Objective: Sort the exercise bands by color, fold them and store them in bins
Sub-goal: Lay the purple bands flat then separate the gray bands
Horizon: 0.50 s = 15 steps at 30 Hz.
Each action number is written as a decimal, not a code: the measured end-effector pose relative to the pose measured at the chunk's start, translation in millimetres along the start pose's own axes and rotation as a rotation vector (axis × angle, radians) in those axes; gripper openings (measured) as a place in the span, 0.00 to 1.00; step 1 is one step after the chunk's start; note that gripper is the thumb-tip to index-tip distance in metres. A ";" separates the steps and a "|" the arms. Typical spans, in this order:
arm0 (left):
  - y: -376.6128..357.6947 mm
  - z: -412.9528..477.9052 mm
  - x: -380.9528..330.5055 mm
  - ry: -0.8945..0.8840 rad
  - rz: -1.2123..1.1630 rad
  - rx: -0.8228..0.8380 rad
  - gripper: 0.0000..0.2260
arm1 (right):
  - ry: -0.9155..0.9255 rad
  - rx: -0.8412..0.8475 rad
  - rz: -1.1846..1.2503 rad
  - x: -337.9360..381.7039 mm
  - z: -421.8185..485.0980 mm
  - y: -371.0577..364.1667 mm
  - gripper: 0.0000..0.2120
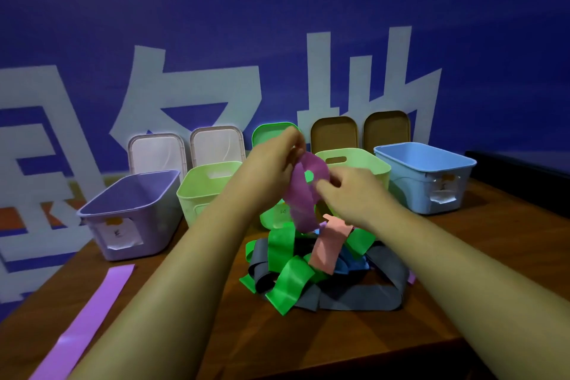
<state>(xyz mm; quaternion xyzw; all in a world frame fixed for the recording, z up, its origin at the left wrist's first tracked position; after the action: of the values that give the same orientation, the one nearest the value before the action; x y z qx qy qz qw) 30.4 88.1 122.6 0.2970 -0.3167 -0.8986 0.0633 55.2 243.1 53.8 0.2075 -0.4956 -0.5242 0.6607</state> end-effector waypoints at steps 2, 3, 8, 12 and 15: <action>-4.4 -4.6 3.7 0.014 0.017 0.020 0.10 | -0.030 0.138 0.032 -5.0 -8.5 -31.6 0.16; -5.1 -6.8 6.8 0.028 0.025 0.018 0.10 | -0.023 0.189 0.010 -7.1 -11.6 -45.3 0.14; 3.4 -16.7 27.8 0.089 -0.003 -0.037 0.05 | -0.058 0.226 -0.006 -18.7 -15.2 -68.0 0.18; 7.5 -25.7 48.2 0.238 -0.202 -0.087 0.06 | -0.001 0.164 -0.096 -10.4 -7.9 -49.4 0.20; 18.5 -26.8 50.6 0.228 -0.143 -0.091 0.05 | 0.072 0.085 -0.322 -3.9 3.0 -29.0 0.18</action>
<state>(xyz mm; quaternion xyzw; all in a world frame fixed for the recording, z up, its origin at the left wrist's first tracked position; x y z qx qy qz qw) 3.2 43.9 92.2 0.4160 -0.2443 -0.8746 0.0480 38.6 236.7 30.4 0.3306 -0.4536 -0.5940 0.5763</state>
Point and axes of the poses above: each hand's wrist, its own z-axis towards the middle knuckle, its own y-axis out of the back of the hand, x = y × z, the point moved 9 cm from there along z, towards the middle knuckle, and after that the axes turned 15 degrees about -z, right-handed, at the moved point
